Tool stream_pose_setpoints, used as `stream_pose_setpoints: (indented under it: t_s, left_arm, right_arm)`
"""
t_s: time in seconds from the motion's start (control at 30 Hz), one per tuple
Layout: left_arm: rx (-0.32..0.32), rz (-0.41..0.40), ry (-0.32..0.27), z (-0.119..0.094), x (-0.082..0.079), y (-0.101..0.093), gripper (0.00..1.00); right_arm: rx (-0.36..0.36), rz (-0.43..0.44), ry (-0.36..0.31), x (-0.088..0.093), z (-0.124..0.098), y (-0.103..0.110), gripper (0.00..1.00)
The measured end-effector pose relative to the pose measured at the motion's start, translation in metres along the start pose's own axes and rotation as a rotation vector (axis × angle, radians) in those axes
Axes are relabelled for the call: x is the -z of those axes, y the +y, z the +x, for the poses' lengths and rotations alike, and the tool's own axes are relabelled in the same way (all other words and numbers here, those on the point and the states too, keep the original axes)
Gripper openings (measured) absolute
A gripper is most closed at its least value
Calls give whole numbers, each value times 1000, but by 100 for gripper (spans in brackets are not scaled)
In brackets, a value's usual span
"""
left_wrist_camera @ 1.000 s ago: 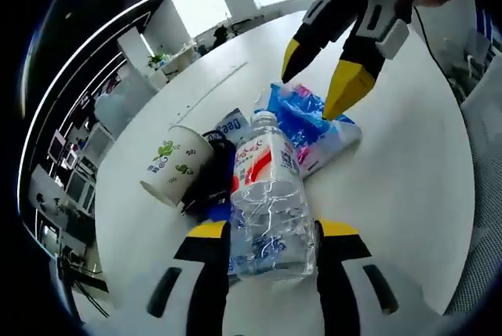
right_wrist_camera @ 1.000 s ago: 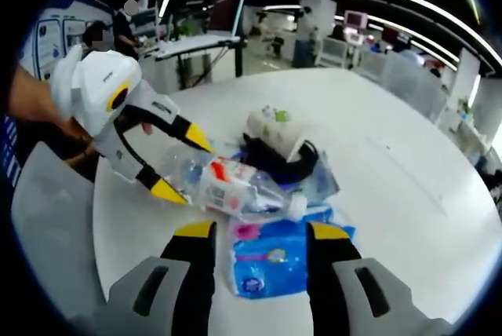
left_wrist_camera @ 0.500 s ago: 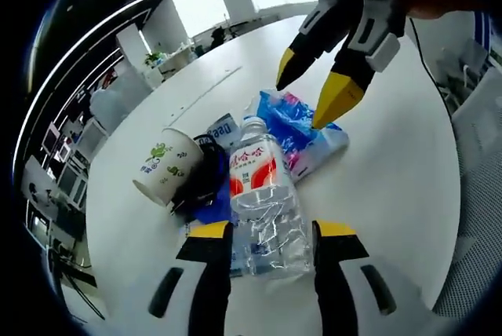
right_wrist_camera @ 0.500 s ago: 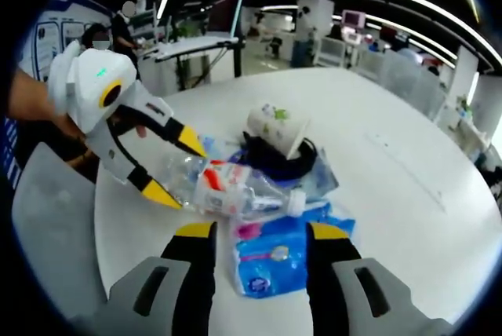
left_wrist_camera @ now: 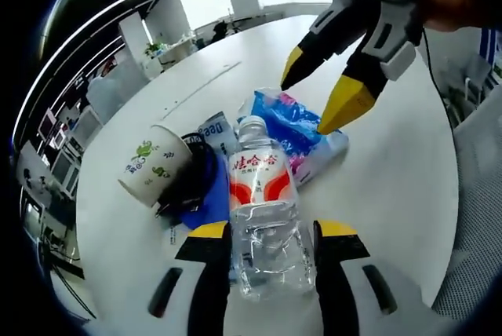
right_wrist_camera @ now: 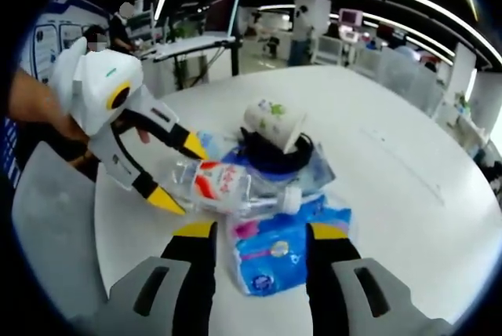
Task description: Arrange the tabletop items into an orderly group along one side of the table until the central work area is clear of visible clutter.
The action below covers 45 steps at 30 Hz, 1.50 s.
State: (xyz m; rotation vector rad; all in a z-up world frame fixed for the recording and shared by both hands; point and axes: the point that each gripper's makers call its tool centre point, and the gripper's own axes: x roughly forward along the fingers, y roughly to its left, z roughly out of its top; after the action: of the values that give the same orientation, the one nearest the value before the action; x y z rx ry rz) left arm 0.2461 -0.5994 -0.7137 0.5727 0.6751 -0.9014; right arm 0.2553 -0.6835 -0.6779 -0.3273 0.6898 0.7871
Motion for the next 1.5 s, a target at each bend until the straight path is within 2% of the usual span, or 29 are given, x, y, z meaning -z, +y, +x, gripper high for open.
stream_pose_setpoints:
  t_s: [0.4,0.77,1.5]
  left_arm:
    - [-30,-82,1,19,-15,0,42]
    - [-31,-131,-3,29,-25,1,41]
    - [-41,-201,19,43,-30,4,42]
  right_arm:
    - [18,17,-1,6,-7,-10,42]
    - [32,31,2,13,-13,-16,42]
    - [40,41,5,21,-18,-21,42]
